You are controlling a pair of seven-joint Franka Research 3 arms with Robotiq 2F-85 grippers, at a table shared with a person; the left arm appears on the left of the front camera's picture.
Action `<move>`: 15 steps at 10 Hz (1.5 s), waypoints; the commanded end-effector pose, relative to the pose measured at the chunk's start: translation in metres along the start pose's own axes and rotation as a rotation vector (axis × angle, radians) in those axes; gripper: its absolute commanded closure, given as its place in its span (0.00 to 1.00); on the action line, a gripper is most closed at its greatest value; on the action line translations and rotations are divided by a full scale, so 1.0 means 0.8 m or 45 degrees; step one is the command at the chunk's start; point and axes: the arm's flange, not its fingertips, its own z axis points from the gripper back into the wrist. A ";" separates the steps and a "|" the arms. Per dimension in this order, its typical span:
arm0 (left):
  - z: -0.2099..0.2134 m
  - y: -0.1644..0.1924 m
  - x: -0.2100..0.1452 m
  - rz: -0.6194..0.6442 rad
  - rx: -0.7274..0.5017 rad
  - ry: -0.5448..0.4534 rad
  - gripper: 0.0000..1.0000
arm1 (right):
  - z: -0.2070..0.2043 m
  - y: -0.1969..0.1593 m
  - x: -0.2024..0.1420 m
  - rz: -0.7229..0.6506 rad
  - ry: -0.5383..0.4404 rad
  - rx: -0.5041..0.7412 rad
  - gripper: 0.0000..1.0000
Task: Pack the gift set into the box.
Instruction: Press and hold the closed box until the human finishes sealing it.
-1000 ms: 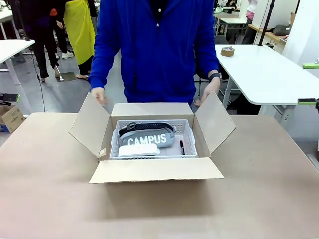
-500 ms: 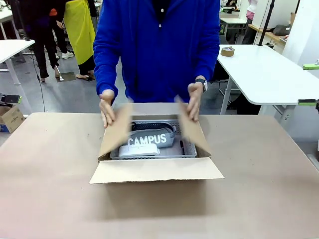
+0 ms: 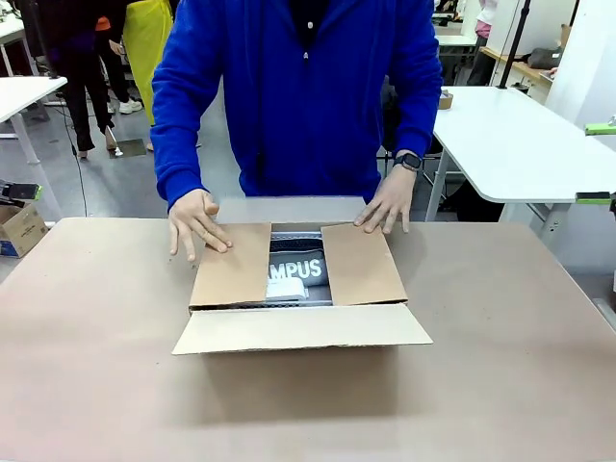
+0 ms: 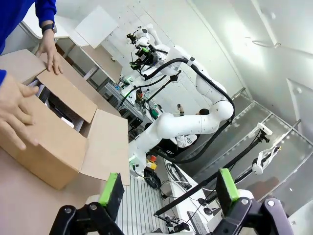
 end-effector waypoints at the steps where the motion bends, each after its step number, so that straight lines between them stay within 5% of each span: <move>1: 0.002 -0.003 0.001 -0.007 -0.004 0.005 0.00 | -0.003 0.001 0.002 0.035 -0.002 0.040 0.00; 15: 0.002 -0.003 0.001 -0.007 -0.004 0.005 0.00 | -0.003 0.001 0.002 0.035 -0.002 0.040 0.00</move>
